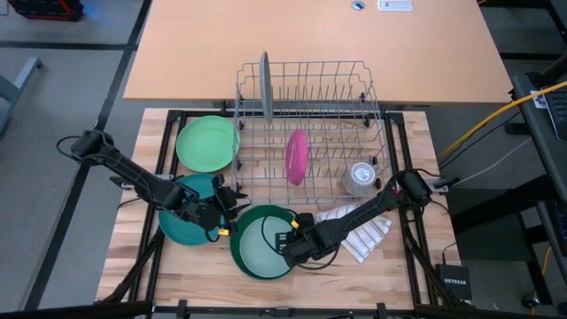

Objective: Sort dishes
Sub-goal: Put the light green plate in the dish rack

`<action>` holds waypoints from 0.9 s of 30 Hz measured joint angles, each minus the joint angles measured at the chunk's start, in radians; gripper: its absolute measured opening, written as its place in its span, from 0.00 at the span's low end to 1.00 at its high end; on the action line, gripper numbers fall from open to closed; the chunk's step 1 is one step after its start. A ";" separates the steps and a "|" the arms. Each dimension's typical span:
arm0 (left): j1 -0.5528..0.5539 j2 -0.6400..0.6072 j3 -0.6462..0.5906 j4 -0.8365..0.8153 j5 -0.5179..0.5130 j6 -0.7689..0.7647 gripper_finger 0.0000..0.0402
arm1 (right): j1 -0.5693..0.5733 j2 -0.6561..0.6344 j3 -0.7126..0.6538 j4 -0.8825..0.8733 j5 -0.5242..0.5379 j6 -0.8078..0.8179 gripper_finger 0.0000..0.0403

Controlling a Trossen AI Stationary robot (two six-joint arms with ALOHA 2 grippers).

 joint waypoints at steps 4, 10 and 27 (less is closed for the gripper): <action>0.000 0.000 0.000 0.001 0.000 0.000 0.30 | 0.000 0.000 0.000 0.003 0.001 0.000 0.22; 0.000 0.000 0.000 0.002 0.000 0.000 0.30 | 0.000 0.000 0.000 0.024 0.032 -0.004 0.03; 0.000 -0.001 0.078 0.011 0.001 0.087 0.30 | 0.001 -0.002 0.080 0.006 0.064 -0.123 0.04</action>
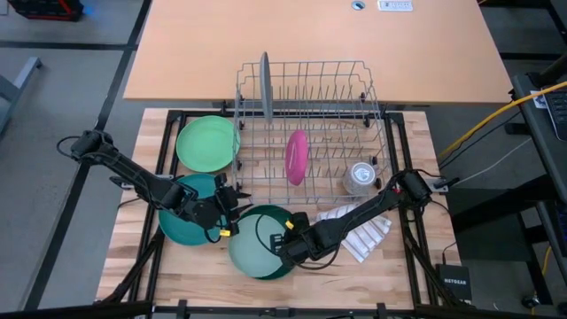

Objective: Sort dishes
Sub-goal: Put the light green plate in the dish rack

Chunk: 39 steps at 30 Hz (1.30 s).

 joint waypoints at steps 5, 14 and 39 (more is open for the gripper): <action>0.000 0.000 0.043 -0.003 0.000 0.040 0.30 | 0.000 0.000 0.095 -0.084 0.011 -0.107 0.02; -0.041 -0.003 0.154 -0.011 0.045 0.062 0.30 | 0.000 -0.002 0.265 -0.366 0.126 -0.193 0.02; -0.085 -0.038 0.174 -0.424 0.077 -0.328 0.30 | 0.019 -0.002 0.313 -0.465 0.355 -0.405 0.02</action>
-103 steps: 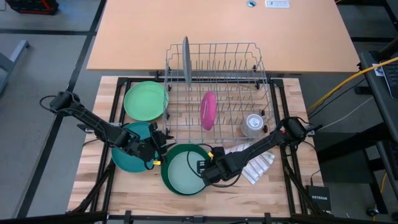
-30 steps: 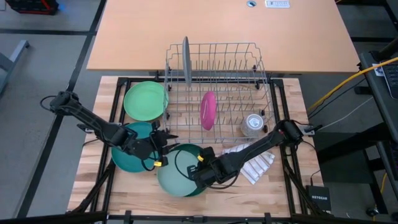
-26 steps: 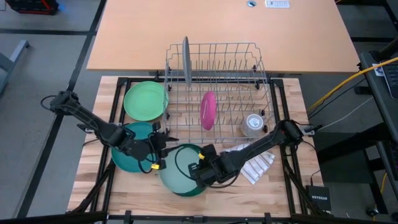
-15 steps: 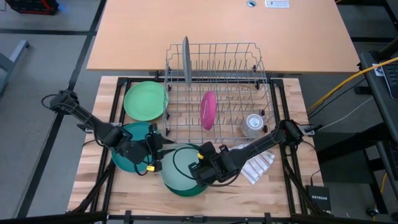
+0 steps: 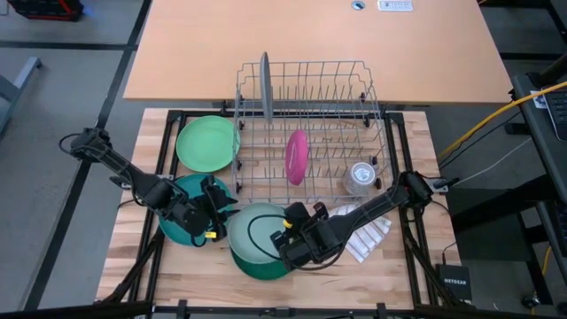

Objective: Sort dishes
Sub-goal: Put the light green plate in the dish rack

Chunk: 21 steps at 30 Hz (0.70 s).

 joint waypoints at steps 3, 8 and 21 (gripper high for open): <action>0.000 0.000 0.000 -0.005 0.000 -0.017 0.30 | 0.000 0.000 0.000 0.003 0.014 0.000 0.03; 0.000 0.000 0.000 -0.004 0.000 -0.020 0.30 | 0.000 0.000 0.000 0.004 0.053 -0.001 0.02; 0.003 0.036 0.000 -0.005 -0.016 0.005 0.30 | 0.001 0.001 0.000 0.059 0.161 -0.025 0.03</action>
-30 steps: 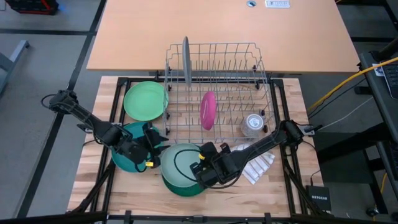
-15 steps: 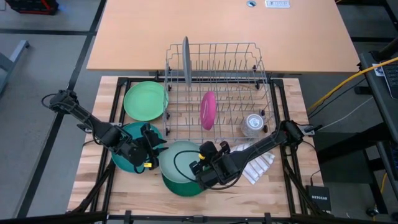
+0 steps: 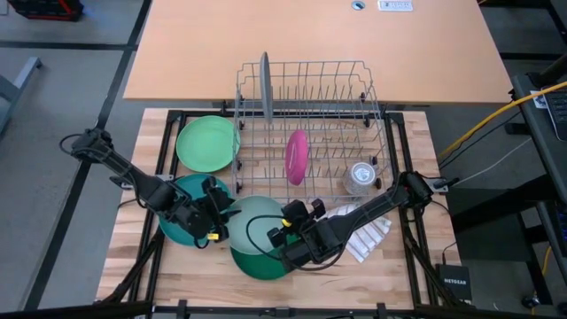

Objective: Sort dishes
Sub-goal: Put the light green plate in the dish rack

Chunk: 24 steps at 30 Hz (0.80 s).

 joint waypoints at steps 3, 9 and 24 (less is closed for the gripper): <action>0.000 0.015 0.000 -0.002 -0.014 -0.006 0.25 | 0.000 0.000 0.000 0.027 0.004 -0.014 0.03; 0.006 0.031 -0.001 -0.004 -0.025 -0.013 0.09 | 0.000 0.001 0.022 0.018 -0.037 -0.027 0.05; 0.005 0.032 -0.001 0.000 -0.062 -0.019 0.02 | -0.032 0.001 0.037 0.035 -0.376 -0.015 0.15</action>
